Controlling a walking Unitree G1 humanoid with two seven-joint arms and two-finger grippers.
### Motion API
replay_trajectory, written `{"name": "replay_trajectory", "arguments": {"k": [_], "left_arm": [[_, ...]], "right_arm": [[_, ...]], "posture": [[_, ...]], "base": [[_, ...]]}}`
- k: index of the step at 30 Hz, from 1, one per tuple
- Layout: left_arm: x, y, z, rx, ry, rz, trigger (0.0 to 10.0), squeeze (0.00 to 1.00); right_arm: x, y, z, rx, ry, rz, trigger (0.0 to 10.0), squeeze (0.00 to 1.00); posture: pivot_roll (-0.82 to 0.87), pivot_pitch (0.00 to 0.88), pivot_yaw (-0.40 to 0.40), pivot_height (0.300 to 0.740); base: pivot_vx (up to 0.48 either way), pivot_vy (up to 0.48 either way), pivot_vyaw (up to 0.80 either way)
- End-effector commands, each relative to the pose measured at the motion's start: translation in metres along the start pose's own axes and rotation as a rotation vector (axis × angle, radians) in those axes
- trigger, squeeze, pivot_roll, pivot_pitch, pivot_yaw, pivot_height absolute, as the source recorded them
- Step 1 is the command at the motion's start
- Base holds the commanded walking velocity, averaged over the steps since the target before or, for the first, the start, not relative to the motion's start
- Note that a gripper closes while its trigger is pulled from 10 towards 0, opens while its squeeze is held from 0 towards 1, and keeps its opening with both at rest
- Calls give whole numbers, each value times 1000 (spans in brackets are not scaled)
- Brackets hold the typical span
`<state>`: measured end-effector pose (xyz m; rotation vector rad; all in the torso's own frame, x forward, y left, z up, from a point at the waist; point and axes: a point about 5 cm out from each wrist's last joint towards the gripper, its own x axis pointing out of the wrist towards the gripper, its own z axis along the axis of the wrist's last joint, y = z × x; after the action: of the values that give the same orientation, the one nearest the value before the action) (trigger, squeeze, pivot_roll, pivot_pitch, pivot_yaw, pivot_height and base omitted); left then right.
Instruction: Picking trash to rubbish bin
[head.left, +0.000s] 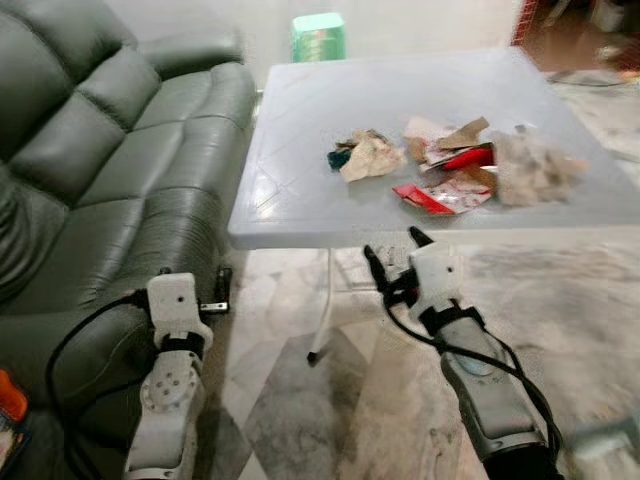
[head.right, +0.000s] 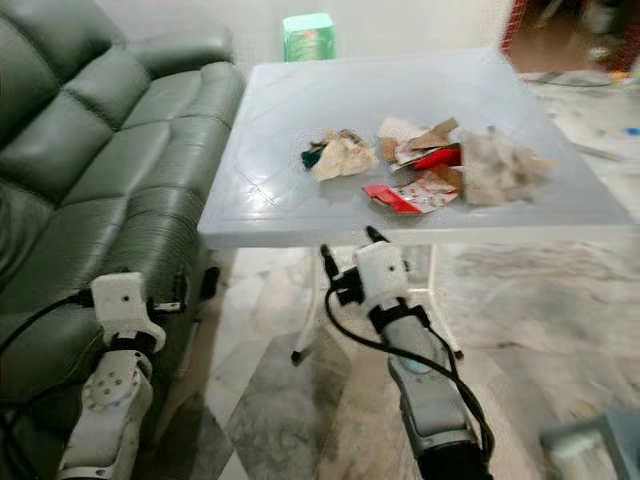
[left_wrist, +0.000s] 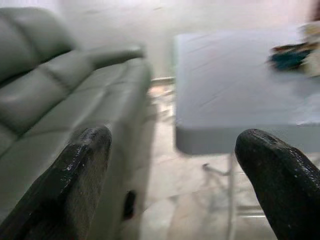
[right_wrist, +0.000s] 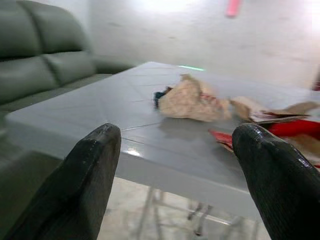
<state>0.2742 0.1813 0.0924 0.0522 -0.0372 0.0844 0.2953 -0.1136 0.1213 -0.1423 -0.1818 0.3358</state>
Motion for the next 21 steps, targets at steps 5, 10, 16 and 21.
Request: {"name": "replay_trajectory", "arguments": {"k": [5, 10, 16, 21], "left_arm": [[3, -9, 7, -33, -28, -72, 10000, 0], [8, -19, 13, -29, -54, -103, 10000, 0], [14, -23, 17, -47, -91, -123, 10000, 0], [28, -24, 31, -17, -157, -105, 10000, 0]], "right_arm": [[7, 9, 4, 10, -20, 24, 10000, 0], [12, 8, 6, 15, -34, 17, 10000, 0], [20, 10, 4, 18, -40, -26, 10000, 0], [34, 5, 11, -70, -82, -88, 10000, 0]], "posture": [[3, 48, 27, 740], [5, 48, 27, 740], [13, 41, 29, 740], [23, 35, 32, 740]], "base": [[0, 0, -800], [0, 0, -320], [0, 0, 0], [0, 0, 0]]}}
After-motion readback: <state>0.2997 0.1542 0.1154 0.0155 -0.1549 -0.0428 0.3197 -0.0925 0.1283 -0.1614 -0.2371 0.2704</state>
